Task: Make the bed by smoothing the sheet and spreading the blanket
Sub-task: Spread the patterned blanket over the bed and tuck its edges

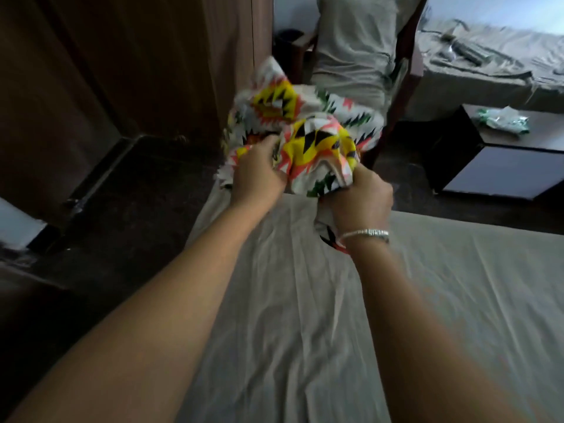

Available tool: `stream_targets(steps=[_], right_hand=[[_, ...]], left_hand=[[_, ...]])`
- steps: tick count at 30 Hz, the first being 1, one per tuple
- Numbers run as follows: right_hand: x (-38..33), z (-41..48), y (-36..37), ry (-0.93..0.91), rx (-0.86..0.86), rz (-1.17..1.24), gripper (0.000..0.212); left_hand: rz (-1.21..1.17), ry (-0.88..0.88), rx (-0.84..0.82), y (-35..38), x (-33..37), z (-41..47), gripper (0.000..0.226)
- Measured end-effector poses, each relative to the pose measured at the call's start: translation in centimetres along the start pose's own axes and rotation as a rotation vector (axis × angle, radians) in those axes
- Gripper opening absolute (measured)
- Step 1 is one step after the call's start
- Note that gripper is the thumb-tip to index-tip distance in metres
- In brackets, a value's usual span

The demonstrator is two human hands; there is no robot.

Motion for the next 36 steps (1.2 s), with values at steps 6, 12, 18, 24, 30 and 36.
stream_targets(steps=[6, 12, 18, 24, 30, 36], right_hand=[[4.2, -6.7, -0.6, -0.104, 0.031, -0.269, 0.022], [5.2, -18.0, 6.6, -0.236, -0.492, -0.348, 0.028], [8.8, -21.3, 8.6, 0.030, -0.654, -0.412, 0.039], [6.1, -14.9, -4.1, -0.019, 0.215, -0.247, 0.032], [3.5, -17.8, -7.8, -0.115, 0.009, -0.420, 0.022], [7.7, -29.2, 2.6, -0.148, -0.879, -0.622, 0.032]], left_hand=[[0.197, 0.071, -0.083, -2.7, -3.2, -6.7, 0.038], [0.335, -0.016, -0.351, 0.6, -8.3, -19.1, 0.040], [0.456, -0.124, -0.446, -0.3, -10.6, -21.7, 0.044], [0.400, 0.295, -0.214, -6.7, 0.0, -15.0, 0.034], [0.377, 0.481, -0.284, -8.2, 4.4, -21.0, 0.032], [0.732, 0.260, -0.762, -5.0, -7.3, -32.0, 0.046]])
Point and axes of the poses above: each hand's wrist, its own z-axis towards the middle knuckle, its own y-axis out of the palm, x = y × z, the point moved 8 cm from there along z, towards the middle knuckle, and after that the axes turned 14 degrees about -z, right-handed, at the moved point
